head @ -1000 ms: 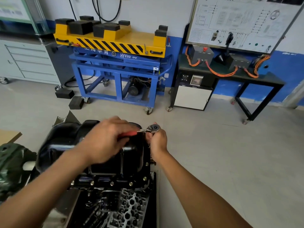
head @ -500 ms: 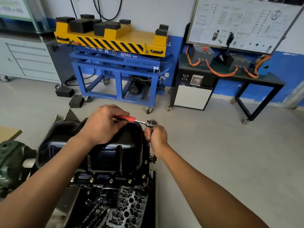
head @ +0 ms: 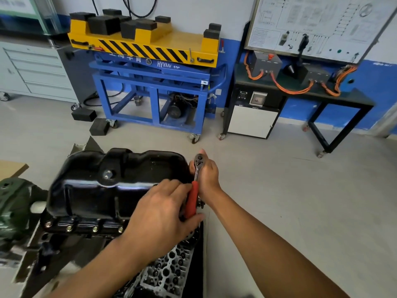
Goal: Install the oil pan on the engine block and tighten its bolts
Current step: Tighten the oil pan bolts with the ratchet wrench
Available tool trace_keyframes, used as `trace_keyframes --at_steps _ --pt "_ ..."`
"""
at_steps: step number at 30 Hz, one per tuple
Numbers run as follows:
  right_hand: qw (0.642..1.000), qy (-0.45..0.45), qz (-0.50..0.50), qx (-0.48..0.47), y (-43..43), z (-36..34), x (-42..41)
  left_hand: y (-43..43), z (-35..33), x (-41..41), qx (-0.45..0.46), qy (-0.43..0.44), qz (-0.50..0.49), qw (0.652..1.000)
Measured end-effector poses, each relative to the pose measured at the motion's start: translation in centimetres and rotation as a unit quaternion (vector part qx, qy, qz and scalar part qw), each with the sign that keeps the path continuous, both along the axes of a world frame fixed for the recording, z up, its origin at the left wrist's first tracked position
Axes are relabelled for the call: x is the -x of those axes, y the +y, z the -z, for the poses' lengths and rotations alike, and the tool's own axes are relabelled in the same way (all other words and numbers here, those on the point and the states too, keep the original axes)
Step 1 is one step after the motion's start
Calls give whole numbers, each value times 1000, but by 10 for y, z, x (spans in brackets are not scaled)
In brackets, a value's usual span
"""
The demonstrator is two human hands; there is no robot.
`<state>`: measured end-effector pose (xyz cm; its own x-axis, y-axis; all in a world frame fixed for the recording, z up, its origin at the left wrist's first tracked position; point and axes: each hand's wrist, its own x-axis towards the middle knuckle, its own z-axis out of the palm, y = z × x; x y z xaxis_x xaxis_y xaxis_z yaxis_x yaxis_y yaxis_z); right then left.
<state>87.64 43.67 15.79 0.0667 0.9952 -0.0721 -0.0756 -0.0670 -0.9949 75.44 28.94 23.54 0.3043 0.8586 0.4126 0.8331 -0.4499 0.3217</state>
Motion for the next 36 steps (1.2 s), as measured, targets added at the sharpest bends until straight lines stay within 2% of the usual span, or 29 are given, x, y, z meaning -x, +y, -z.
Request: trace_keyframes --at_steps 2,6,8,14,20,23,25,27,29,33,36 --pt "1000 -9 13 7 -2 1 0 7 -4 2 3 33 17 999" --pt "998 39 22 37 0 -6 -3 33 -21 37 12 68 56 996" --pt "999 43 -1 13 0 -7 -5 53 -32 59 9 82 49 995" --pt "1000 -1 -28 -5 -5 -7 0 111 -45 68 77 4 -7 997" --pt "1000 -4 -24 2 -2 -6 2 129 -60 40 145 30 -43 988" --pt "1000 23 3 17 -2 -6 0 100 -53 36 86 82 -51 992" --pt "999 28 15 27 -2 -7 2 70 -43 33 56 61 -37 996" --pt "998 30 21 47 -1 -8 5 41 -34 25 70 30 -11 997" --pt "998 40 14 48 -2 -6 4 20 -24 11 88 41 3 995" --pt "997 56 12 43 -6 -2 -1 18 -12 -6 23 92 -13 995" --pt "997 46 30 55 -6 -6 1 30 -18 11 31 112 -3 993"
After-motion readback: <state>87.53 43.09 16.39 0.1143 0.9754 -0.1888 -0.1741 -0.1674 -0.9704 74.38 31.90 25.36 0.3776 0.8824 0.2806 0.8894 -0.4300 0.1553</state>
